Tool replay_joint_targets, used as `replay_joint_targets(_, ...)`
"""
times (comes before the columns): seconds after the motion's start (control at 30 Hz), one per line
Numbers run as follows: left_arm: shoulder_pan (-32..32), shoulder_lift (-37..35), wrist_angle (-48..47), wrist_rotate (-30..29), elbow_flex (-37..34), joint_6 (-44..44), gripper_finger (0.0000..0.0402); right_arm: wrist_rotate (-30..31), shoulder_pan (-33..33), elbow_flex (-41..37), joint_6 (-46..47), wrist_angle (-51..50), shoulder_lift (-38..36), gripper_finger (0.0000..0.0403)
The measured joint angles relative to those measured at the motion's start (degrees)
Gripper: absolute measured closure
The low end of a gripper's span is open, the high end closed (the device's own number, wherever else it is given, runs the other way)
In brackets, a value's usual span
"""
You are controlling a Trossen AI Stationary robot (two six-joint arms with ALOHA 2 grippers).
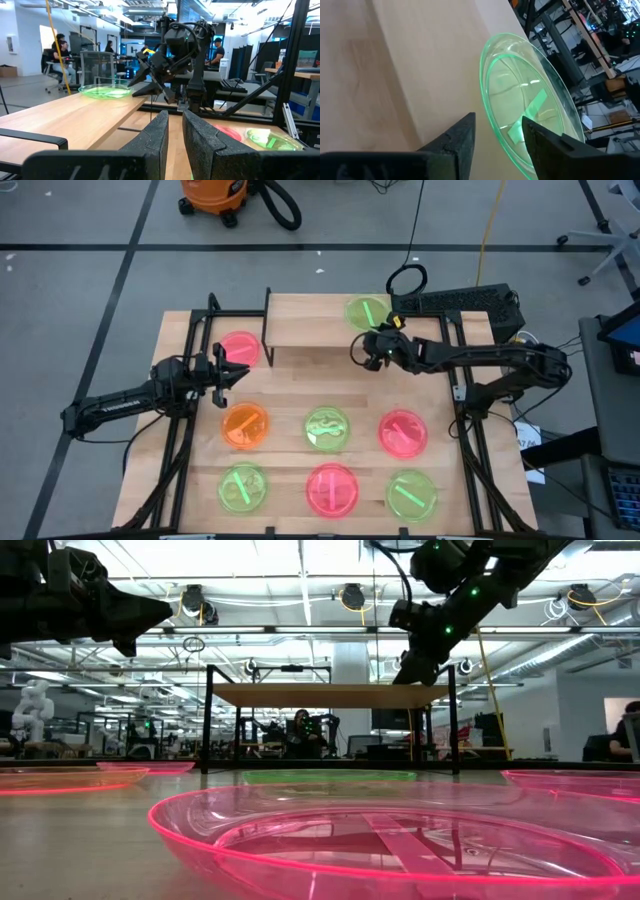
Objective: Place and stack plates onto a shelf
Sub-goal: Put the green plate on the shelf
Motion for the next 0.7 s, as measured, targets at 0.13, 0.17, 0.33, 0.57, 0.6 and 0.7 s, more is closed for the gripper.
replay_joint_targets(0.13, 0.00, -0.01, 0.00, 0.00, 0.00, 0.00, 0.0339, 0.01, -0.68, 0.09, -0.10, 0.29, 0.83, 0.0275)
replay_joint_targets(0.17, 0.00, -0.01, 0.00, 0.00, 0.01, 0.00, 0.0339, 0.00, -0.78, 0.09, -0.16, 0.29, 0.92, 0.0280)
replay_joint_targets(0.33, 0.00, -0.01, 0.00, -0.01, 0.02, 0.00, 0.0339, -0.40, -0.83, 0.09, -1.67, 0.15, 0.96, 0.0322)
replay_joint_targets(0.57, 0.00, -0.01, 0.00, 0.00, 0.01, 0.00, 0.0339, -7.05, -0.75, -0.04, -2.62, 1.78, 1.00, 0.0397)
replay_joint_targets(0.6, 0.00, 0.00, 0.00, -0.02, 0.01, 0.00, 0.0339, -7.38, -0.68, -0.06, -2.58, 2.15, 1.03, 0.0399)
replay_joint_targets(0.7, 0.00, -0.01, -0.01, -0.01, 0.02, 0.00, 0.0339, -7.98, -0.61, -0.08, -2.52, 2.74, 1.05, 0.0398)
